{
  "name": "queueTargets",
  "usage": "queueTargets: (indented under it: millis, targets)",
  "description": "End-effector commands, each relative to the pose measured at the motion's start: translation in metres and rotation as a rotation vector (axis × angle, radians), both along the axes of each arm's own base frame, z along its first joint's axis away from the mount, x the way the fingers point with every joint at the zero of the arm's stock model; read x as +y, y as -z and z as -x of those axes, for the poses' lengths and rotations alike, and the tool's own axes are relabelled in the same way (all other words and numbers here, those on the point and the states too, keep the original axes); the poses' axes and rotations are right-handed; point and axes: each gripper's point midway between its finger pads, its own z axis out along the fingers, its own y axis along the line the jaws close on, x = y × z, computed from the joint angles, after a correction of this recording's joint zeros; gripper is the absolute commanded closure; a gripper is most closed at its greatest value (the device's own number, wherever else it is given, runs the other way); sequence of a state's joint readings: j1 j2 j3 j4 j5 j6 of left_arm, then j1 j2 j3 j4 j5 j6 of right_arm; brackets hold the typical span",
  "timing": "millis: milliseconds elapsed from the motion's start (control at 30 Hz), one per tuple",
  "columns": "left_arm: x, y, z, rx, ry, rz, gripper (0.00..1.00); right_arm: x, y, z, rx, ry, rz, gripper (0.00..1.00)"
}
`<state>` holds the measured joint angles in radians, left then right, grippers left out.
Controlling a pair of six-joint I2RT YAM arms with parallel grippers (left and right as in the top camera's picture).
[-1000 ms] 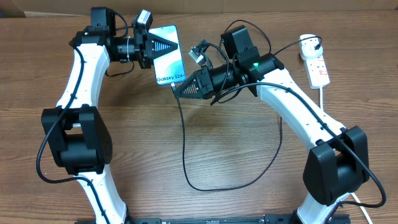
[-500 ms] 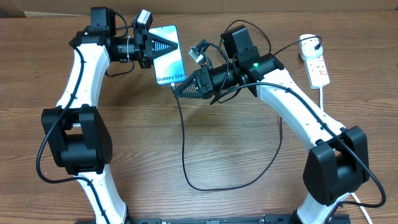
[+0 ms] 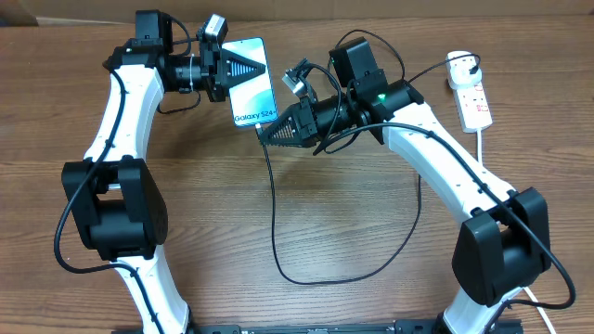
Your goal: Plug charger to phone and switch on socket
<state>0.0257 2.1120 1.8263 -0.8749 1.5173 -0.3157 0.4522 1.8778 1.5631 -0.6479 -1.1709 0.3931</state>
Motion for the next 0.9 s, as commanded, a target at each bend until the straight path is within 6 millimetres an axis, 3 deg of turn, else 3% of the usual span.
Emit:
queueTargets:
  millis: [0, 867]
  targets:
    - [-0.010, -0.027, 0.012, -0.041, 0.042, 0.042, 0.96, -0.004, 0.014, -0.013, 0.019, 0.042, 0.035, 0.96]
    - [-0.010, -0.028, 0.012, -0.049, 0.042, 0.042, 0.96, 0.001, 0.008, -0.024, 0.016, 0.068, 0.006, 0.96]
